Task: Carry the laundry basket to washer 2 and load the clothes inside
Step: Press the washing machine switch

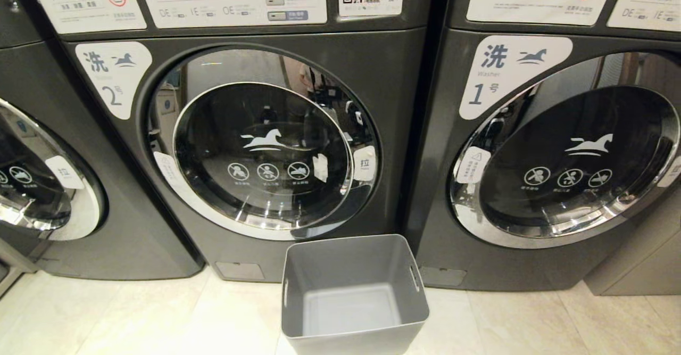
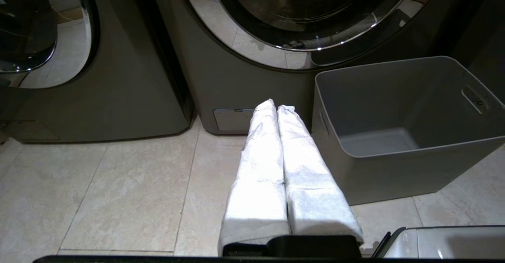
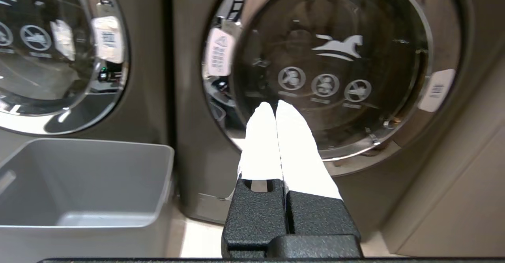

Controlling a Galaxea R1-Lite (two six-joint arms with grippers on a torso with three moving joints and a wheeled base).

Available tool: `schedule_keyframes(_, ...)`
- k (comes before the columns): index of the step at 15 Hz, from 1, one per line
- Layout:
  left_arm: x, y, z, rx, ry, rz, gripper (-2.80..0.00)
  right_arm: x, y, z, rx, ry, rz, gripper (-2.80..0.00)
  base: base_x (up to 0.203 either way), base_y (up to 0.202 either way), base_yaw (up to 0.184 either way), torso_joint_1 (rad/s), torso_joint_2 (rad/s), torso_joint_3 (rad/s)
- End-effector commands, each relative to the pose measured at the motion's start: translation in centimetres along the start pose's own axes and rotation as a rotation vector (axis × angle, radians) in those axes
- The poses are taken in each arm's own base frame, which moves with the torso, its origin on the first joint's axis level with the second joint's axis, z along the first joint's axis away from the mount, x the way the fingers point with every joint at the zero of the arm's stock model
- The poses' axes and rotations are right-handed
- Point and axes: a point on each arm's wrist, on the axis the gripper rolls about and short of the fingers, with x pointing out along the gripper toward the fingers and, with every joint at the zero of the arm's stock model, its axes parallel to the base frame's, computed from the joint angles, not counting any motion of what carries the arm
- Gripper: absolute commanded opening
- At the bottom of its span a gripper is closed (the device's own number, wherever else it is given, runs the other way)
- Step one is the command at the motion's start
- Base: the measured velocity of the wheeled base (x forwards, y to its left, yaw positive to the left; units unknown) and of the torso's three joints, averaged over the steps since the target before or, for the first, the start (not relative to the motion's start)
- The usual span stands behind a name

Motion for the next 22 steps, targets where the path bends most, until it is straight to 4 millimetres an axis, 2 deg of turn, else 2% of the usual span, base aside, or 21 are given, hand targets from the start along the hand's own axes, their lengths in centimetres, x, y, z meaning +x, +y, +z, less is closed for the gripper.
schedule_keyframes(1, -0.01, 0.00, 0.00, 0.000, -0.001, 0.000, -2.80, 0.06, 0.16, -1.14, 0.003, 0.039, 0.006, -2.80, 0.000, -0.197, 0.000, 0.006, -0.01, 0.002)
schedule_keyframes(15, -0.01, 0.00, 0.00, -0.016, -0.002, 0.002, -2.80, 0.06, 0.16, -1.15, 0.006, 0.040, 0.007, -2.80, 0.000, -0.194, 0.001, 0.003, 0.00, 0.003)
schedule_keyframes(22, -0.01, 0.02, 0.03, -0.068, -0.005, 0.008, -2.80, 0.06, 0.16, -1.15, 0.008, 0.040, 0.007, -2.80, 0.000, -0.018, 0.000, -0.001, 0.00, 0.000)
